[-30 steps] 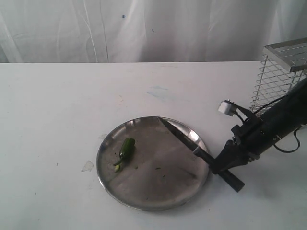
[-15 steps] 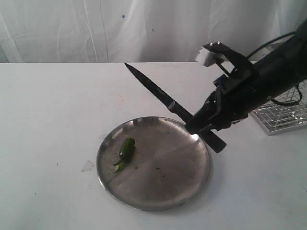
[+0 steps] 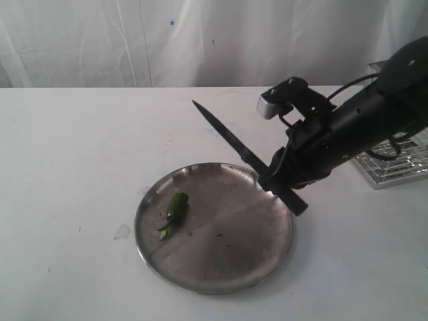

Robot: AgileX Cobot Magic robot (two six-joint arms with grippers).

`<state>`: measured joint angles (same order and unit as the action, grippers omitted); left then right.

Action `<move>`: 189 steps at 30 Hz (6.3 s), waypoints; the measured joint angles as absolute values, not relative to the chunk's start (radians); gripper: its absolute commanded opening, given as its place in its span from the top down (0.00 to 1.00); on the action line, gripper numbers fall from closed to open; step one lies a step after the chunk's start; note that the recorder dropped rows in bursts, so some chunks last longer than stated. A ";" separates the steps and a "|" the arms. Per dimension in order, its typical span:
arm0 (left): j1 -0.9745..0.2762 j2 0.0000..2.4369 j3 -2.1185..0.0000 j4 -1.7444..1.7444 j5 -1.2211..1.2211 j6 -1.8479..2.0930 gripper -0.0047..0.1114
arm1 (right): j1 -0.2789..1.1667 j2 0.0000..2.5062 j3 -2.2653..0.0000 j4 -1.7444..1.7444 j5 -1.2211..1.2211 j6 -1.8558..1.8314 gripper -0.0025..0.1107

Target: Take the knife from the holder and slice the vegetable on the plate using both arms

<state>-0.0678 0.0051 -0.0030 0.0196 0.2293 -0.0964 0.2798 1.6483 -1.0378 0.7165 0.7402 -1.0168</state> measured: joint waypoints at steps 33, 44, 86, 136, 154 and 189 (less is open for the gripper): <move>-0.068 0.003 -0.001 -0.191 -0.545 -0.283 0.77 | 0.349 1.709 -1.045 0.723 0.749 -0.919 0.98; -0.068 0.236 -0.369 0.258 -0.710 -0.418 0.77 | 0.349 1.709 -1.045 0.761 0.747 -0.918 0.98; -0.575 1.717 -1.027 0.136 0.316 0.041 0.36 | 0.349 1.709 -1.050 0.178 0.719 -0.323 0.98; -0.575 1.966 -1.288 0.047 0.363 0.421 0.55 | 0.349 1.709 -1.064 0.185 0.678 -0.291 0.98; -0.575 1.552 -1.288 0.145 0.554 0.188 0.96 | 0.512 1.711 -1.113 0.176 0.809 -0.291 0.98; -0.370 1.662 -1.060 -0.038 0.014 0.046 0.96 | 0.539 1.761 -1.114 0.144 0.802 -0.270 0.98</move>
<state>-0.3701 1.6616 -1.0597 -0.0380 0.0140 0.0460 0.5389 1.7606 -1.1143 0.1445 0.8024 -0.2698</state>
